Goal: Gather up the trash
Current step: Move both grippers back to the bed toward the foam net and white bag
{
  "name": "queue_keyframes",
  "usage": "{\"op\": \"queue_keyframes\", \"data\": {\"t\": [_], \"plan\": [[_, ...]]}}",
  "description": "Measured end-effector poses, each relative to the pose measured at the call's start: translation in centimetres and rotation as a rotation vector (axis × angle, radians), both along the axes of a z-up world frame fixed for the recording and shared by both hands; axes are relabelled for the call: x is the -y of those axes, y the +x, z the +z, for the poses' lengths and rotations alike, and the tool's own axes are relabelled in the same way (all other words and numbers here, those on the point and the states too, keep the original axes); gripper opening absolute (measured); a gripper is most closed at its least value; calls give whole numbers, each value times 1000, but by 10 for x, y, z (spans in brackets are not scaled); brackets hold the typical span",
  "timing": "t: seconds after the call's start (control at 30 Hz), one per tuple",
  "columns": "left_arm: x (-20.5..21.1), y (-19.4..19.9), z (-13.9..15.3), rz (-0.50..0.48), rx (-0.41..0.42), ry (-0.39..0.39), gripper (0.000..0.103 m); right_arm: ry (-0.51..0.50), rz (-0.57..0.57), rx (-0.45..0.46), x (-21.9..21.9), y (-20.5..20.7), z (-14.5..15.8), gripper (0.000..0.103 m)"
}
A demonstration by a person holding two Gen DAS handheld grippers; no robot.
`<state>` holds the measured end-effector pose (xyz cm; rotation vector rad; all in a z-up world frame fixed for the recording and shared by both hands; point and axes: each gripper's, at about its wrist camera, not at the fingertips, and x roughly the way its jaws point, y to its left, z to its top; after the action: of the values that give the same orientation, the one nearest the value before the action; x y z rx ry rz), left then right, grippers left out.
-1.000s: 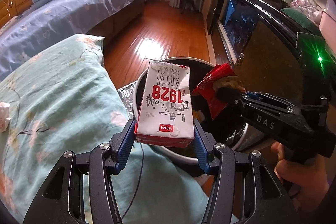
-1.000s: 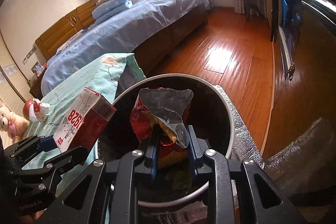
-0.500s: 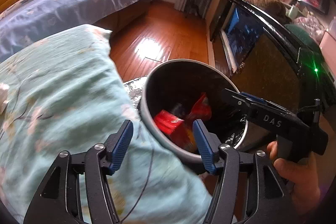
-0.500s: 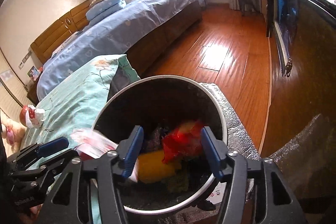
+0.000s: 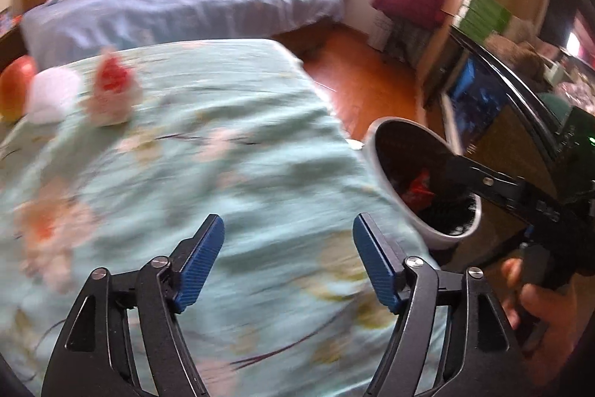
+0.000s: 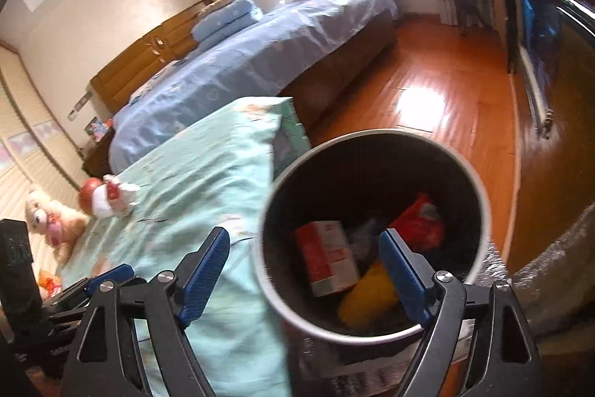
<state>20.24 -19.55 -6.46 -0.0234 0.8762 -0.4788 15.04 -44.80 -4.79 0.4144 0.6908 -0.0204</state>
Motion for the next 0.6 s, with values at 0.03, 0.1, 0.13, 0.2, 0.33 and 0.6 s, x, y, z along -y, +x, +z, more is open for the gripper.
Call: {"op": "queue_keyframes", "data": {"t": [0.03, 0.1, 0.13, 0.2, 0.33, 0.6], "plan": [[-8, 0, 0, 13, 0, -2, 74, 4, 18, 7, -8, 1, 1, 87], [-24, -1, 0, 44, 6, -1, 74, -3, 44, 9, -23, 3, 3, 87], [-34, -1, 1, 64, 11, 3, 74, -4, 56, 8, -28, 3, 3, 87], [-54, -1, 0, 102, 12, -1, 75, -3, 88, 5, -45, 7, 3, 87], [-83, -1, -3, 170, 8, -2, 75, -13, 146, 4, -76, 12, 3, 87], [-146, 4, -10, 278, -16, -17, 75, -23, 250, -14, -133, 31, -3, 88]]}}
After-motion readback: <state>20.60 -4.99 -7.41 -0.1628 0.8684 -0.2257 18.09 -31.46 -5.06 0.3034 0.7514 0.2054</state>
